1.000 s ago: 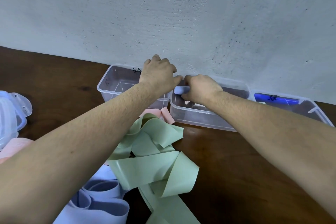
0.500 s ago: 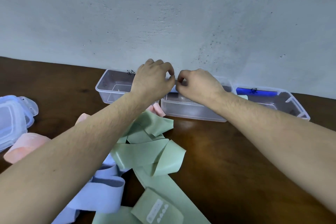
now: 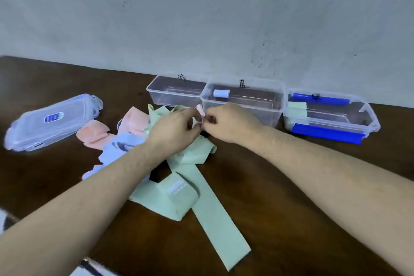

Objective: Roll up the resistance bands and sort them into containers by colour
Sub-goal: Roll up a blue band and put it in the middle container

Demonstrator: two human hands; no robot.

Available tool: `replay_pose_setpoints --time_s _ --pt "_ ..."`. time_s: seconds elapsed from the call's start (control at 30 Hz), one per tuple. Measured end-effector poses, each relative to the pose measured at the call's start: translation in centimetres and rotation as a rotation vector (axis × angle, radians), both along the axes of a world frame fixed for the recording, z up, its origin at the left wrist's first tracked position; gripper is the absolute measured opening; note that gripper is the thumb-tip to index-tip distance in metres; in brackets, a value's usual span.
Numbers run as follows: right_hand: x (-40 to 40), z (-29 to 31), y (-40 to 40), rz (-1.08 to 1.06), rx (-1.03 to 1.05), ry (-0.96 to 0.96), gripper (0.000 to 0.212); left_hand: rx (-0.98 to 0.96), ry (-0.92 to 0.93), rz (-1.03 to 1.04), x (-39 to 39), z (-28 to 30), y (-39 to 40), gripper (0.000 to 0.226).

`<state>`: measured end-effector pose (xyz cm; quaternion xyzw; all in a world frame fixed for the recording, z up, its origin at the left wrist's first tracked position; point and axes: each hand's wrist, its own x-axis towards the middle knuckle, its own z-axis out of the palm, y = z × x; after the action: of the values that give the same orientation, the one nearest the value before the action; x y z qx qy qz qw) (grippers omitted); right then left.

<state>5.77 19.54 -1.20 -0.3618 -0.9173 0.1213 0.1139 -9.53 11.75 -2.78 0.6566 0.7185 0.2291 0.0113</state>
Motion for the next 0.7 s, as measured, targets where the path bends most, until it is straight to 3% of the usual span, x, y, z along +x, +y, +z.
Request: replay_pose_setpoints --time_s 0.17,0.37,0.47,0.6,0.7 --pt "-1.0 -1.9 -2.8 0.149 -0.029 -0.009 0.049 0.004 0.111 0.130 -1.5 -2.1 -6.2 0.024" --pt "-3.0 -3.1 -5.3 0.237 -0.044 -0.006 0.047 -0.051 0.257 0.335 -4.0 -3.3 -11.2 0.048" --pt "-4.3 -3.0 -5.7 0.237 -0.039 -0.021 0.045 -0.119 0.317 0.339 -5.6 -3.6 -11.9 0.044" --pt "-5.5 -2.8 -5.9 0.214 -0.053 -0.037 0.043 -0.013 0.187 0.200 -7.2 -3.5 -11.5 0.038" --pt "-5.9 -2.8 -6.2 0.174 -0.145 0.051 0.016 0.030 -0.067 0.158 -7.0 -1.9 -10.7 0.019"
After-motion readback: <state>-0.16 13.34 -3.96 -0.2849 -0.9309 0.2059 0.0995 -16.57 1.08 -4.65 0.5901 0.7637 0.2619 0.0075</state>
